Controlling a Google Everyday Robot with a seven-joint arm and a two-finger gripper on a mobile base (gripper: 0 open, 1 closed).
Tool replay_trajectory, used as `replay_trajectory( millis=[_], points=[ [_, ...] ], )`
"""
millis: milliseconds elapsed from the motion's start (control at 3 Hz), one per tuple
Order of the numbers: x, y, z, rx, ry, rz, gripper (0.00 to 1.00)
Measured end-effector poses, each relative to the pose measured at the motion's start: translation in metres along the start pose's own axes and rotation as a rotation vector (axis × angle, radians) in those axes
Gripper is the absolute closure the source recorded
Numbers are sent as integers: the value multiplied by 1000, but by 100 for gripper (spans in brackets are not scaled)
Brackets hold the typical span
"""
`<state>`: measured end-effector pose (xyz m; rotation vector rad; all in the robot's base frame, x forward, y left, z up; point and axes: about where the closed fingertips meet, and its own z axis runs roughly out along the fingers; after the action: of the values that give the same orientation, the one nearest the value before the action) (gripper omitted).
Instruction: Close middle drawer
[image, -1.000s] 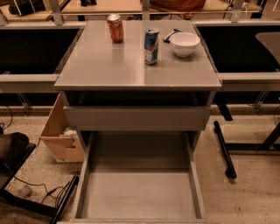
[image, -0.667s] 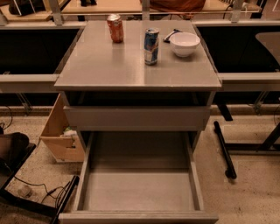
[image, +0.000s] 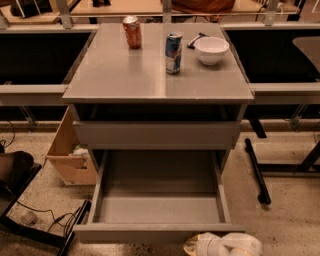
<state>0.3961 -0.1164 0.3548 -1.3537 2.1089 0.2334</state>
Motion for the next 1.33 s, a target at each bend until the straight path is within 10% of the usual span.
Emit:
replay_trajectory(
  millis=[1333],
  points=[
    [-31,-102,27,42,-77,-86,100]
  ],
)
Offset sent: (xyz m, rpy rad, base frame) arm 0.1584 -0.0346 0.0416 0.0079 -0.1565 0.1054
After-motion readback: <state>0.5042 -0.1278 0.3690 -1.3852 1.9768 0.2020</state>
